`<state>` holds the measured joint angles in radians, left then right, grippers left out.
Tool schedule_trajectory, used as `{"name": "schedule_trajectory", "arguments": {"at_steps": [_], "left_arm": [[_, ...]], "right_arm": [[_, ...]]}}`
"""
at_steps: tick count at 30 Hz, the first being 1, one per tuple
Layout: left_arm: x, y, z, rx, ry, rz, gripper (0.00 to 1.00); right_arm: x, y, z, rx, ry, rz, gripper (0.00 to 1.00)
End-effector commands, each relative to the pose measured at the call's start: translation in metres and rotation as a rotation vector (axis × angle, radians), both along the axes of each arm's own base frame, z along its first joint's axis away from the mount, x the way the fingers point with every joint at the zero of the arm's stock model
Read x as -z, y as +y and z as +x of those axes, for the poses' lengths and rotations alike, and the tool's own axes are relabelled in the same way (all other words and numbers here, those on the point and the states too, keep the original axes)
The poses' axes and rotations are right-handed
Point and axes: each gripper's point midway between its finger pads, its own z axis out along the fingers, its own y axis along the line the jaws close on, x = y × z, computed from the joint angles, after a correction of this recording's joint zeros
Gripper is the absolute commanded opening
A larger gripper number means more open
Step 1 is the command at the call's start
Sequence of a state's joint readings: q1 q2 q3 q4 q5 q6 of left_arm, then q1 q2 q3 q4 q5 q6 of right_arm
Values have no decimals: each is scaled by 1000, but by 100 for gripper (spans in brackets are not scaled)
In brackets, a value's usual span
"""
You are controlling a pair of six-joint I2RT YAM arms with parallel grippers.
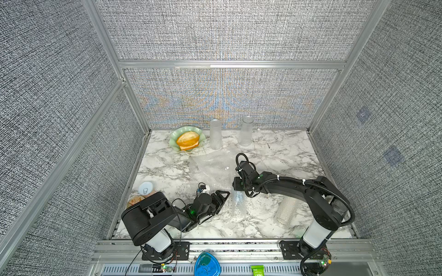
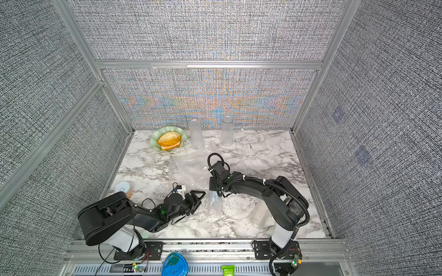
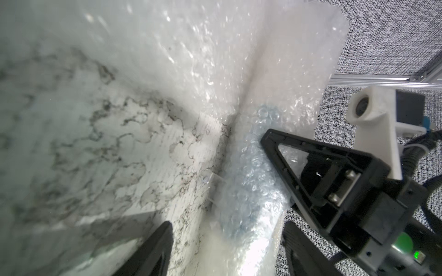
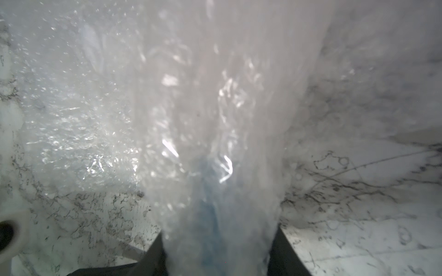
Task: Unwrap the vase from the bubble wrap
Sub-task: Adjust the bubble wrap on the bubble wrap.
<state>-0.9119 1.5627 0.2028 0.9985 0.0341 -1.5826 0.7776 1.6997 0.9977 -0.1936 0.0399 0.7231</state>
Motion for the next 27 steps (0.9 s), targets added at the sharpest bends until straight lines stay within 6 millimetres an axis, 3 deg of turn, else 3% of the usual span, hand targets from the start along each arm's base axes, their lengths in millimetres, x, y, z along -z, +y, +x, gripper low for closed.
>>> {"name": "schedule_trajectory", "arguments": {"at_steps": [1, 3, 4, 16, 27], "left_arm": [[-6, -4, 1, 14, -19, -25, 74], [-8, -5, 1, 18, -24, -30, 74], [-10, -6, 1, 22, -30, -34, 74], [-21, -18, 3, 65, -82, -79, 70], [-33, -21, 14, 43, -145, -159, 59]], "right_arm": [[-11, 2, -4, 8, 0, 68, 34], [-24, 5, -4, 10, -21, 135, 28], [-19, 1, -9, 14, -13, 143, 28], [-48, 3, -7, 31, -51, 416, 28], [-68, 3, -7, 15, -76, 486, 29]]}}
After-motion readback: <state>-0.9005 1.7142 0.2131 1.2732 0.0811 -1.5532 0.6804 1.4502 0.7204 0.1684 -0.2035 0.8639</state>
